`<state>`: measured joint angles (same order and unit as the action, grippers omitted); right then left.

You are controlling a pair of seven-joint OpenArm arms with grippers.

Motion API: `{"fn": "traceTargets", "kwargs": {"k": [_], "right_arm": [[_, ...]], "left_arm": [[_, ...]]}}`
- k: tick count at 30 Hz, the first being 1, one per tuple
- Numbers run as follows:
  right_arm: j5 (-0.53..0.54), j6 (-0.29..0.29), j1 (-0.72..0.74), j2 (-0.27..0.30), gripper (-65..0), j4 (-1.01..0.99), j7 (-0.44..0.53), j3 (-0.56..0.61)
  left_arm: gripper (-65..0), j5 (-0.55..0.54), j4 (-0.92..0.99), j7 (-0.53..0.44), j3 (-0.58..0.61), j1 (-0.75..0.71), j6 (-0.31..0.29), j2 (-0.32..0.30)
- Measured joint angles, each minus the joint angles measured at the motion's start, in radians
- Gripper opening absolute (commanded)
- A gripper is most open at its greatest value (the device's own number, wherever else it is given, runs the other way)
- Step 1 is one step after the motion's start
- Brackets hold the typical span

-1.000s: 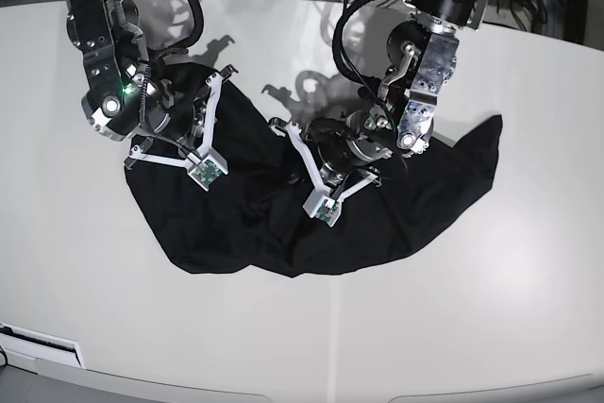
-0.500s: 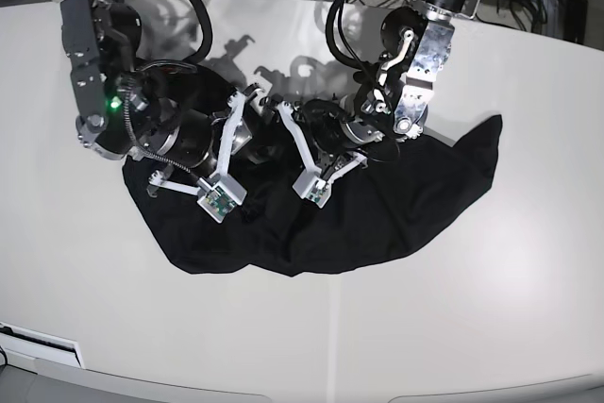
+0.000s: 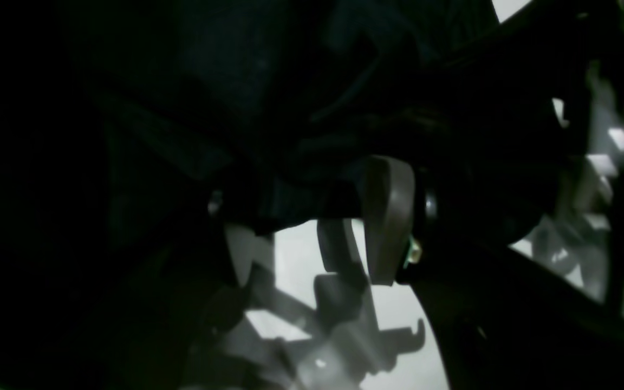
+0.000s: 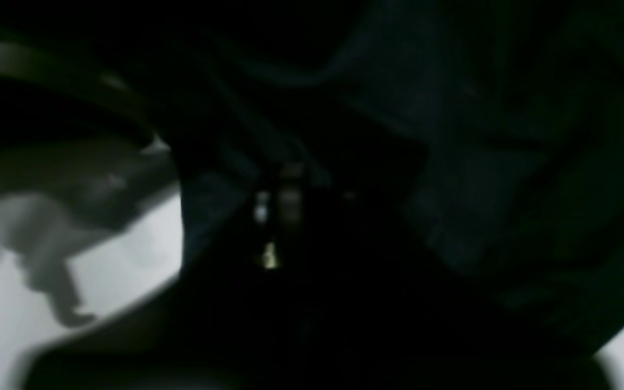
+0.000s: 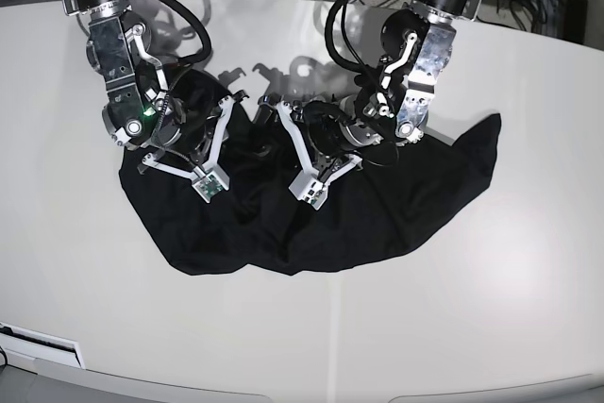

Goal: Layout the t-shirt on the table in an organized manner, then fold the t-shirt properly

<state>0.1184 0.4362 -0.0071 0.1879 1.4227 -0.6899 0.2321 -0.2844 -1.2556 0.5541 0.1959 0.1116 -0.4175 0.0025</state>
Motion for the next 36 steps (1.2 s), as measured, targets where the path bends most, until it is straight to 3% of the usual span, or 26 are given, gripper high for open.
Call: {"fn": "traceTargets", "kwargs": {"k": [7, 15, 19, 24, 29, 36], "right_arm": [[-0.063, -0.013, -0.010, 0.021, -65.0, -0.002, 0.010, 0.000], [-0.089, -0.121, -0.012, 0.064, -65.0, -0.002, -0.016, 0.000], [-0.084, -0.119, -0.012, 0.072, -65.0, -0.001, -0.021, 0.000], [-0.032, -0.051, -0.012, 0.055, -65.0, -0.001, -0.044, -0.001], [-0.026, -0.051, -0.012, 0.027, -65.0, -0.001, -0.081, -0.001], [-0.024, -0.029, -0.012, 0.022, -65.0, -0.001, -0.085, -0.001]], "left_arm": [[-32.7, 0.015, 0.000, 0.028, 0.000, 0.005, -0.002, 0.000], [-32.7, 0.014, 0.000, 0.030, -0.071, 0.025, 0.017, 0.000], [-32.7, 0.011, -0.001, 0.022, -0.087, 0.036, 0.084, 0.000], [-32.7, 0.011, -0.001, 0.022, -0.059, 0.035, 0.073, 0.000], [-32.7, 0.037, 0.005, -0.047, -0.014, 0.035, 0.117, 0.003], [-32.7, 0.100, 0.108, -0.133, 0.013, 0.058, 0.122, 0.035]]}}
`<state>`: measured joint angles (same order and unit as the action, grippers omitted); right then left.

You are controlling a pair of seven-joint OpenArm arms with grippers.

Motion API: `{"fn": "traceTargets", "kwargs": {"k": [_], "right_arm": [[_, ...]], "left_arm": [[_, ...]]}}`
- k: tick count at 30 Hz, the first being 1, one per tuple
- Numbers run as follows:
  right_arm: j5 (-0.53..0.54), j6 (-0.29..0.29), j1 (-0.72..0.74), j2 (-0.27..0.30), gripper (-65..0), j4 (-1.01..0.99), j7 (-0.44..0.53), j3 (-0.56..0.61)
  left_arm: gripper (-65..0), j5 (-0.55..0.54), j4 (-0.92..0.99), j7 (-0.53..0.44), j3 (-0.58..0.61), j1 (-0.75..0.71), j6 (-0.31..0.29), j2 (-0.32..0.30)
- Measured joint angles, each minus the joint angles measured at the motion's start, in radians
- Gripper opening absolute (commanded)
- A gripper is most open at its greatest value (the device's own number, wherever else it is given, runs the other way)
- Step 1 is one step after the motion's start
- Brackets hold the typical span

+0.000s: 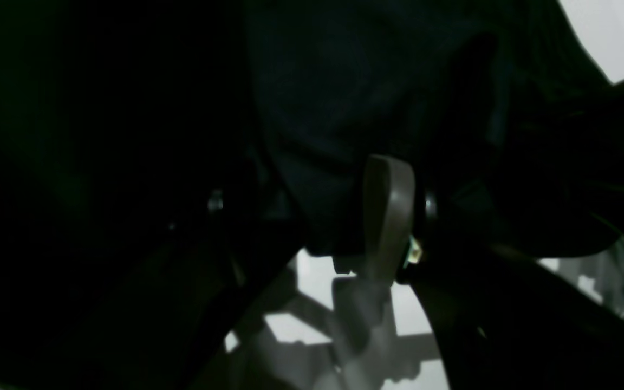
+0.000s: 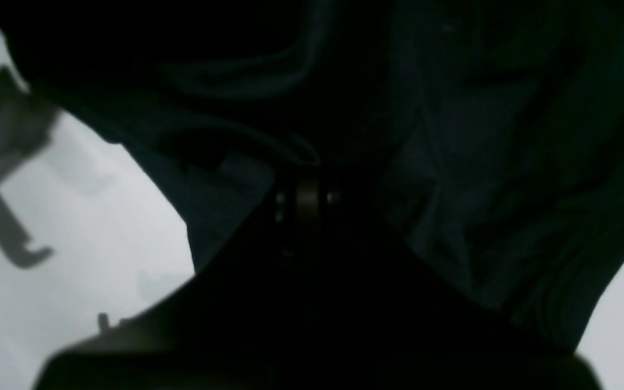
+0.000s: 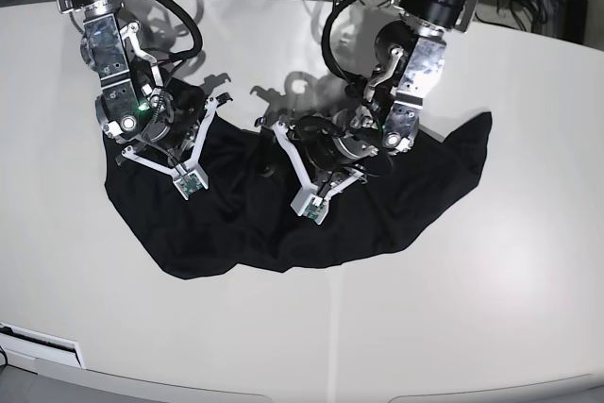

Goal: Layout the t-shirt on the table in an organized manner, then fold the t-shirt properly

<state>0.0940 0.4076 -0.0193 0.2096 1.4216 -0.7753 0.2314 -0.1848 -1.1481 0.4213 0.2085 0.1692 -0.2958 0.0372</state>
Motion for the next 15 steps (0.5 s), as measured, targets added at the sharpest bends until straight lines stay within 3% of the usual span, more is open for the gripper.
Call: {"fn": "traceTargets", "kwargs": {"k": [6, 7, 9, 10, 15], "right_arm": [[0.003, 0.001, -0.003, 0.000, -65.0, 0.000, -0.003, 0.000], [0.003, 0.003, -0.006, 0.000, -65.0, 0.000, -0.002, 0.000], [0.003, 0.003, -0.010, 0.000, -65.0, 0.003, -0.002, 0.000], [0.003, 0.003, -0.011, 0.000, -65.0, 0.003, -0.001, 0.000], [0.000, 0.003, -0.011, 0.001, -65.0, 0.003, 0.001, 0.000]], "left_arm": [[-34.8, -0.001, 0.170, -0.047, 0.001, 0.092, -0.049, 0.015], [-40.7, 0.000, 0.179, -0.047, 0.001, 0.101, -0.049, 0.015], [-60.7, 0.000, 0.182, -0.035, 0.001, 0.106, -0.042, 0.016], [-65.0, 0.001, 0.182, -0.019, 0.001, 0.108, -0.046, 0.015], [-65.0, 0.000, 0.134, 0.164, 0.001, 0.135, -0.056, 0.015]]}}
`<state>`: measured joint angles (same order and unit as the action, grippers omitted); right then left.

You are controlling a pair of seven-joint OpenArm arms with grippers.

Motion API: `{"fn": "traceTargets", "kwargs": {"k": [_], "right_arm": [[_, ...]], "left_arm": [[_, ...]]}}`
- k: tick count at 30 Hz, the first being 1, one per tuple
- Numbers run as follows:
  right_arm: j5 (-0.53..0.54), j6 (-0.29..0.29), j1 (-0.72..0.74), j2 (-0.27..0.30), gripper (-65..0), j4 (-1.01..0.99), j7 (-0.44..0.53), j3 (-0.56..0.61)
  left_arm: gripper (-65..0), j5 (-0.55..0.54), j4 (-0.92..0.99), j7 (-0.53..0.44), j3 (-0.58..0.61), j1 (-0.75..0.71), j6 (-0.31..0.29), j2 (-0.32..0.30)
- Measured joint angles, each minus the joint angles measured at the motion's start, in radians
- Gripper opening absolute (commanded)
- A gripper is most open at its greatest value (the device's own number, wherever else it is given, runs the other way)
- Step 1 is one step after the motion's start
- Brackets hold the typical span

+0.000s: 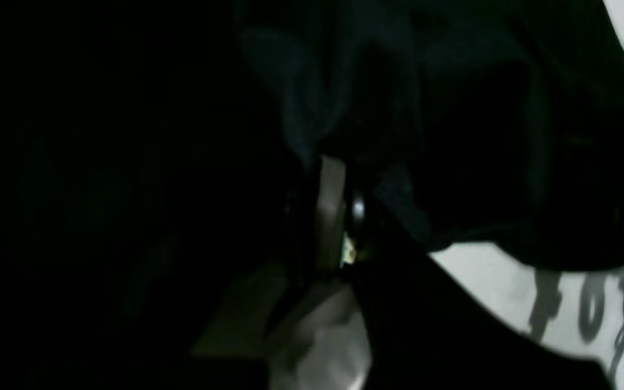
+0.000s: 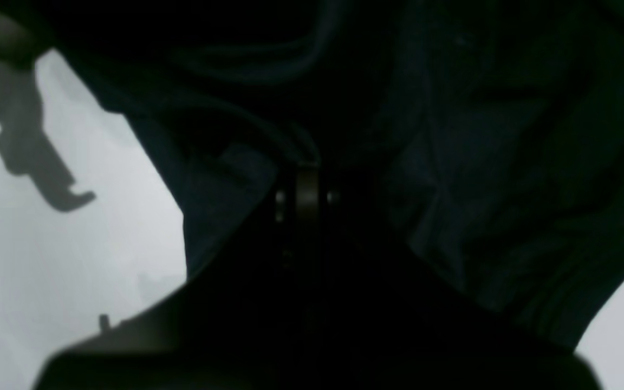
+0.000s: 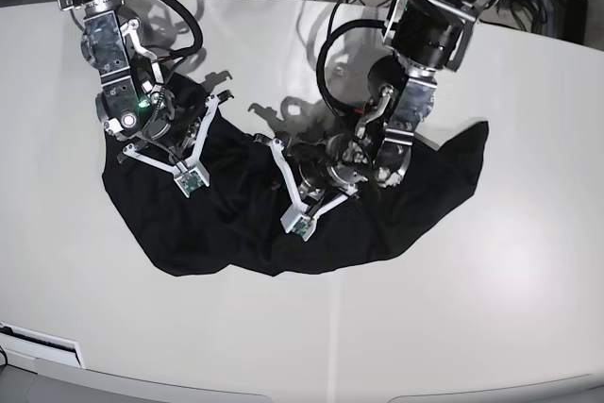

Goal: Layout the t-shirt on the table in an organized manner, then fold the t-shirt properly
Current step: 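Pull the held fabric with the left gripper away from the right gripper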

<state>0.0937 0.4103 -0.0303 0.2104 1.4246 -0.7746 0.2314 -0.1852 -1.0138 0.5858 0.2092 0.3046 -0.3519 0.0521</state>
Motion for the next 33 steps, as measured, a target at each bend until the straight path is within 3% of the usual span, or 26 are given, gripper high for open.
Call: {"fn": "traceTargets", "kwargs": {"k": [10, 15, 19, 23, 29, 33], "right_arm": [[-0.039, -0.009, 0.000, 0.024, -65.0, 0.000, 0.032, 0.001], [-0.030, -0.038, 0.000, 0.051, -65.0, 0.000, 0.035, 0.002], [-0.032, -0.045, 0.000, 0.075, -65.0, 0.000, 0.034, 0.002], [-0.034, -0.063, 0.000, 0.075, -65.0, 0.000, 0.034, 0.002], [-0.034, -0.098, 0.000, 0.080, -65.0, 0.000, 0.034, 0.002], [-0.034, -0.116, 0.000, 0.080, -65.0, 0.000, 0.034, 0.002]], "left_arm": [[-65.0, -0.026, -0.262, 0.220, 0.002, -0.009, -0.021, -0.104], [-65.0, -0.103, -0.338, 0.297, 0.008, -0.010, -0.030, -0.183], [-65.0, -0.241, -0.347, 0.376, 0.001, -0.008, -0.107, -0.250], [-65.0, -0.343, -0.348, 0.411, 0.006, -0.014, -0.182, -0.286], [-65.0, -0.349, -0.348, 0.418, 0.006, -0.014, -0.180, -0.381], [-65.0, -0.441, -0.348, 0.470, 0.006, -0.013, -0.181, -0.447]]}}
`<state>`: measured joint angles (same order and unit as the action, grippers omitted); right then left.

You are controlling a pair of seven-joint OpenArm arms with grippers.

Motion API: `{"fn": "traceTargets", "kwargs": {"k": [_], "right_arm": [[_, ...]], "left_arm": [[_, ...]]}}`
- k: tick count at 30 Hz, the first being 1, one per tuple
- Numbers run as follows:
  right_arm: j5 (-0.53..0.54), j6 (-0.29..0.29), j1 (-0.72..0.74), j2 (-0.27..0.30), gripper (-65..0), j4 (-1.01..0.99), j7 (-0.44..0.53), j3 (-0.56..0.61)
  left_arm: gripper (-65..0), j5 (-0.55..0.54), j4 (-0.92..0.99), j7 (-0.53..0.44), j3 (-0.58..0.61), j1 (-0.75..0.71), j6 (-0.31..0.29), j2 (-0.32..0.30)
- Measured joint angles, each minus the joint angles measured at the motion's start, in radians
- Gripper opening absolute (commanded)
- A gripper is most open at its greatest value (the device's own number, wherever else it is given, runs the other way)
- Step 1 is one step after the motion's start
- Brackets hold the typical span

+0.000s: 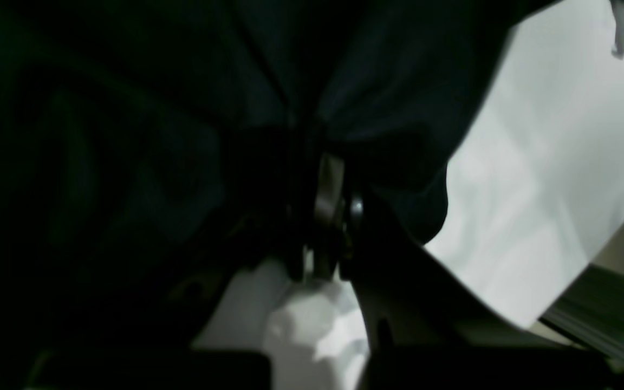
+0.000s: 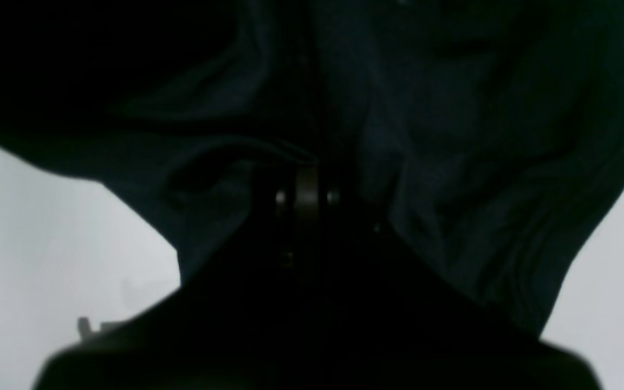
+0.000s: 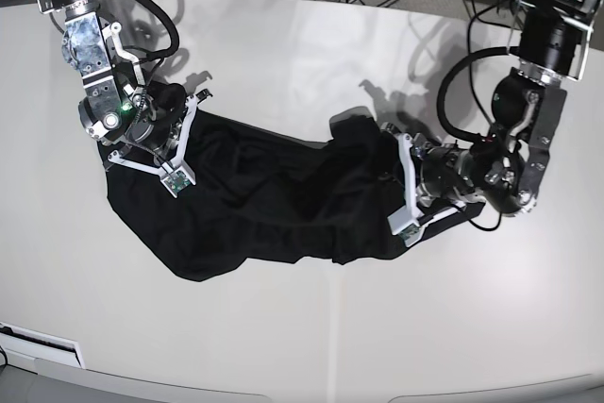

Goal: Layout the t-shirt on the table in an organized manner, then fold the t-shirt properly
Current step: 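Pull the held fabric with the left gripper away from the right gripper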

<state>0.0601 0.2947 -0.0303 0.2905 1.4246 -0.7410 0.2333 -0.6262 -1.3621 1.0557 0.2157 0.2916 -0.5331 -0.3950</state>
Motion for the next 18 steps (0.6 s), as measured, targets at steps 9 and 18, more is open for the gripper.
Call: {"fn": "traceTargets", "kwargs": {"k": [9, 18], "right_arm": [[-0.046, -0.031, 0.000, 0.000, -65.0, 0.000, 0.000, 0.000], [-0.054, 0.069, 0.000, 0.000, -65.0, 0.024, -0.015, 0.000]], "left_arm": [[-65.0, -0.167, -0.018, 0.103, 0.001, 0.000, -0.103, -0.197], [-65.0, -0.274, -0.032, 0.097, 0.003, 0.005, -0.157, -0.429]]}}
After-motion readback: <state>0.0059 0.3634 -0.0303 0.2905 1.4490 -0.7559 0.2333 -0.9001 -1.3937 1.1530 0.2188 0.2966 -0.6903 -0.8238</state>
